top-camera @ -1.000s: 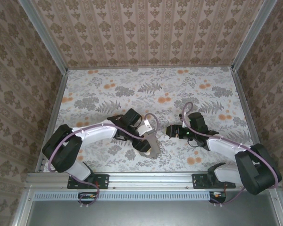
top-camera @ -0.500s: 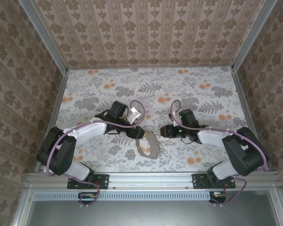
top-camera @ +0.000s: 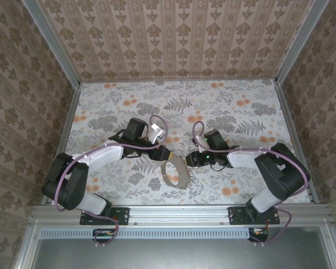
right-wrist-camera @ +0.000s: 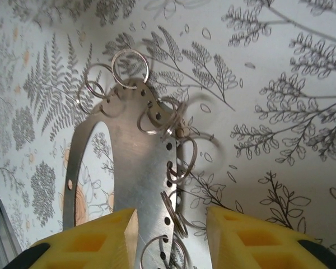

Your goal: Put the keys on the keyring

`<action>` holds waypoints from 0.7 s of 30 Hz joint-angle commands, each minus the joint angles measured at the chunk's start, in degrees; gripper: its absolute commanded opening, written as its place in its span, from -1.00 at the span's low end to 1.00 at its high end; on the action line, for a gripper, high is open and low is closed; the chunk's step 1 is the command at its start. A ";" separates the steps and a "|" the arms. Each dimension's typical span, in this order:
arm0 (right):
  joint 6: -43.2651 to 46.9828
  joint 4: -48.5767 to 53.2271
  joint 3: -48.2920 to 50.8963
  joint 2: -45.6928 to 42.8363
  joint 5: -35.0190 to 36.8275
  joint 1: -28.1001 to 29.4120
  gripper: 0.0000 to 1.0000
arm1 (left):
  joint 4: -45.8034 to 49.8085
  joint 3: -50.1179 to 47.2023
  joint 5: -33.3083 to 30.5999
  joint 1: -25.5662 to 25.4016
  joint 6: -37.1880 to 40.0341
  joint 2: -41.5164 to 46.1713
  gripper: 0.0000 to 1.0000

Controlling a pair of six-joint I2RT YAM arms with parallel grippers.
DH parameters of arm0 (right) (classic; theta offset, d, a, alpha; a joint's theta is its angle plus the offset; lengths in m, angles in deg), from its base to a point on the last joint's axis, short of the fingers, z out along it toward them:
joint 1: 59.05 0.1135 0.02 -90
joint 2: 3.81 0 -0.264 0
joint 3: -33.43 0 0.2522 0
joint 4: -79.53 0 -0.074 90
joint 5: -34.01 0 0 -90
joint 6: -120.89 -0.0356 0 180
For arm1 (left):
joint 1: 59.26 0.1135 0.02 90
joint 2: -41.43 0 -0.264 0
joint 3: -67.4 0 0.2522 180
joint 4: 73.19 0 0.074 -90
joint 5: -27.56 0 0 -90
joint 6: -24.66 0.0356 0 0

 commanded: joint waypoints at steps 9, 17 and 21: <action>2.14 2.31 -1.40 1.30 1.05 1.27 -0.42 | -2.46 -0.99 2.32 1.41 -1.98 2.03 0.12; 2.74 1.82 -1.49 1.45 0.97 1.59 -0.56 | -2.50 -0.92 2.32 1.82 -2.29 2.27 0.11; 3.24 1.31 -1.43 1.00 0.73 1.72 -0.65 | -2.43 -0.81 2.40 2.21 -2.50 2.57 0.11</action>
